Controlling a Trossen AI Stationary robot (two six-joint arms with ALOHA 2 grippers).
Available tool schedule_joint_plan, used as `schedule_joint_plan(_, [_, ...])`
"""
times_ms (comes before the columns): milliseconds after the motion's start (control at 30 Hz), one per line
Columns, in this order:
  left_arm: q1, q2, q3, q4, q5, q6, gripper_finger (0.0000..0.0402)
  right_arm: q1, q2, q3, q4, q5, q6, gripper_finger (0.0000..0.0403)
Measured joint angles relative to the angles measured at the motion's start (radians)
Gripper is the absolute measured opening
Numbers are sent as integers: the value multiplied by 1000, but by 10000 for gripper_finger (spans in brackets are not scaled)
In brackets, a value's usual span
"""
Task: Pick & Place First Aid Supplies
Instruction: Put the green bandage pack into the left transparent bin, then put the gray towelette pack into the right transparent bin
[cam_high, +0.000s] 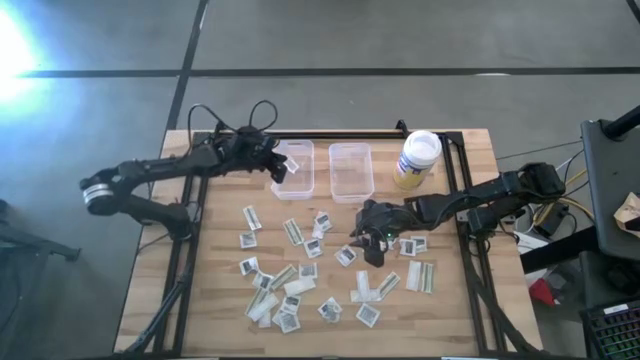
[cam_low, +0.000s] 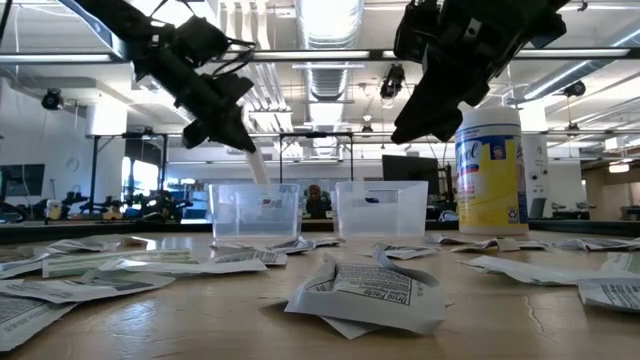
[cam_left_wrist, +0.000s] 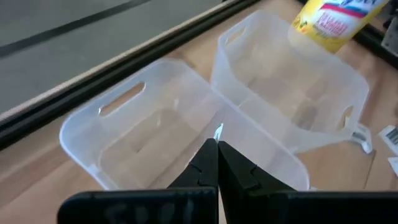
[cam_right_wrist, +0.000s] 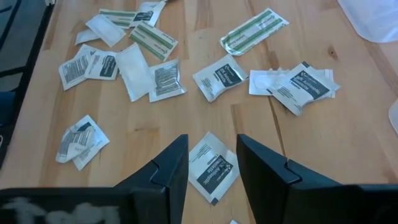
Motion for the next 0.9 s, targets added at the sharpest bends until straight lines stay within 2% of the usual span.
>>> schedule_joint_plan(433, [38, 59, 38, -46, 154, 9, 0, 0, 0, -6, -2, 0, 42, 118])
schedule_joint_plan(567, [52, 73, 38, -47, 165, 9, 3, 0, 0, -6, -1, 0, 46, 121])
schedule_joint_plan(900, [53, 83, 38, -46, 165, 38, 54, 0, 0, -6, 0, 0, 72, 127])
